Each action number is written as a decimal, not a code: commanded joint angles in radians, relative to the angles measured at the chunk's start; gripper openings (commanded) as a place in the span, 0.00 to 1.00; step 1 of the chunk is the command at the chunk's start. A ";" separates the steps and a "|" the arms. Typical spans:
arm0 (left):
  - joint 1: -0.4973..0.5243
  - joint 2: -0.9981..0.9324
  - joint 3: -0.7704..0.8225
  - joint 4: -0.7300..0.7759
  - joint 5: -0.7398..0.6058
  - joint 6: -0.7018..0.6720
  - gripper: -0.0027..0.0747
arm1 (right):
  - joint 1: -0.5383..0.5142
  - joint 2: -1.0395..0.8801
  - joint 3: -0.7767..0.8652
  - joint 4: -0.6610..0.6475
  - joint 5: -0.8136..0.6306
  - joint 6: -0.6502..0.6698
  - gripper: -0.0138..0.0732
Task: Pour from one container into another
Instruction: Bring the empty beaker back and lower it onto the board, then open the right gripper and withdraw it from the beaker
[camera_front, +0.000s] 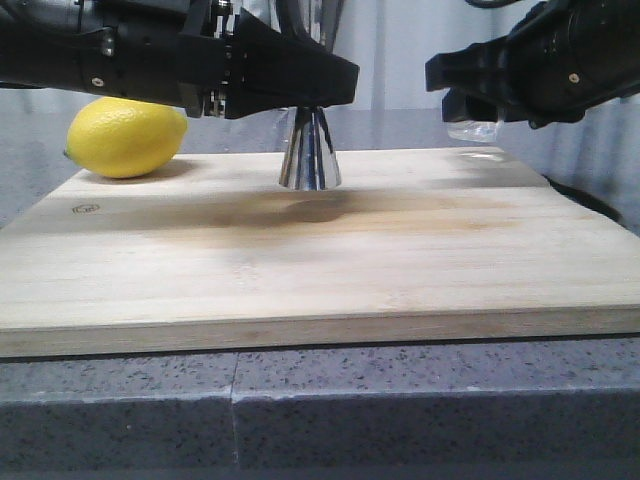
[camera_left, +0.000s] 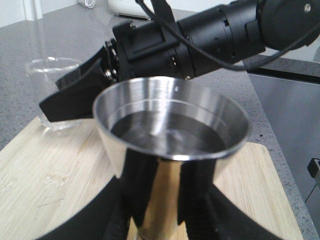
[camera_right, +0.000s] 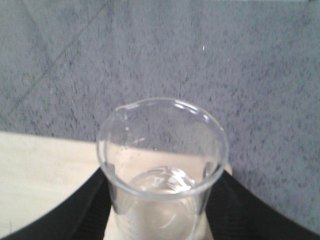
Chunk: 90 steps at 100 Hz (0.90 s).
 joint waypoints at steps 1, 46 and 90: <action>-0.009 -0.043 -0.030 -0.085 0.070 -0.003 0.30 | -0.001 -0.034 0.001 -0.030 -0.090 0.001 0.50; -0.009 -0.043 -0.030 -0.085 0.070 -0.003 0.30 | -0.001 -0.034 0.028 -0.069 -0.113 0.017 0.56; -0.009 -0.043 -0.030 -0.085 0.070 -0.003 0.30 | -0.001 -0.181 0.028 -0.069 0.229 0.017 0.89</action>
